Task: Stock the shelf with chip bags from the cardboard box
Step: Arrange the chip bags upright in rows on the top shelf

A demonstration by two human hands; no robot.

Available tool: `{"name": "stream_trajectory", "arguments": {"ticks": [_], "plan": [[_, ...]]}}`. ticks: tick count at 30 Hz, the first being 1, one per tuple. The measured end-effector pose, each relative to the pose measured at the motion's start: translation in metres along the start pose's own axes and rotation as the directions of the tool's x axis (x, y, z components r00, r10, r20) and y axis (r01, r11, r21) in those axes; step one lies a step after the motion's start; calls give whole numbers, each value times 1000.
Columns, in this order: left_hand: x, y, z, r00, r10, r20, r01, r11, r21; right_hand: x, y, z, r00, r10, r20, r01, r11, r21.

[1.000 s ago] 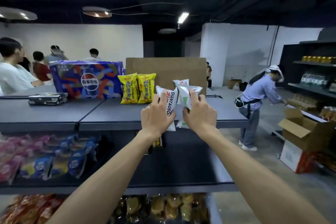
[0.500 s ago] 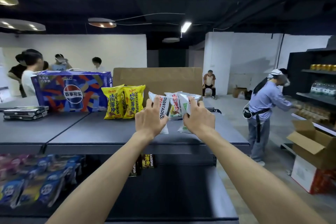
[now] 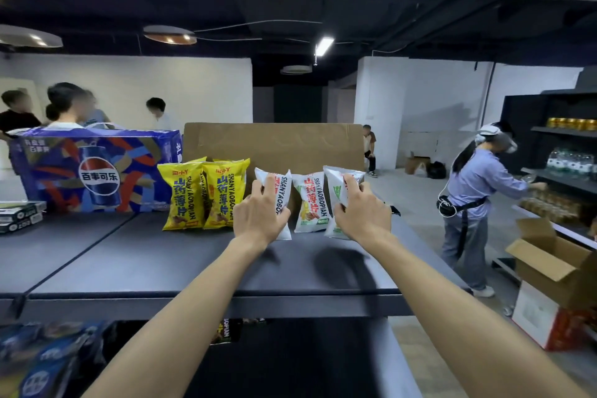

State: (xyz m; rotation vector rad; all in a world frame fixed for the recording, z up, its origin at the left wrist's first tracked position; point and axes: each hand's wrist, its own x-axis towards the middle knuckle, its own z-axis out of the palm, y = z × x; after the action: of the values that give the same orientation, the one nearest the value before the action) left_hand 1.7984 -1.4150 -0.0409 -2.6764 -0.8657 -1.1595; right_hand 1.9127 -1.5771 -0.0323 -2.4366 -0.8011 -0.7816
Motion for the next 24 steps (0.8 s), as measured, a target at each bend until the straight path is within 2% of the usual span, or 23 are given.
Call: {"name": "stream_trajectory", "arguments": {"ticks": [13,16,22,24], "plan": [[54,-3,70,998,-44,36,45,999,-21,43,22,43,1000,26,-12,-26,998,-56],[63,-4,82,1000,-28,10,29,999,-31,52,24,52,999,10,-45,-13,998,-54],[70,-9,110,999,-10,-45,6,996,-94,61,20,73,979,-117,-166,110,993,-51],[72,-9,113,999,-34,-17,32,994,-101,65,21,78,977,-108,-186,102,994,-39]]}}
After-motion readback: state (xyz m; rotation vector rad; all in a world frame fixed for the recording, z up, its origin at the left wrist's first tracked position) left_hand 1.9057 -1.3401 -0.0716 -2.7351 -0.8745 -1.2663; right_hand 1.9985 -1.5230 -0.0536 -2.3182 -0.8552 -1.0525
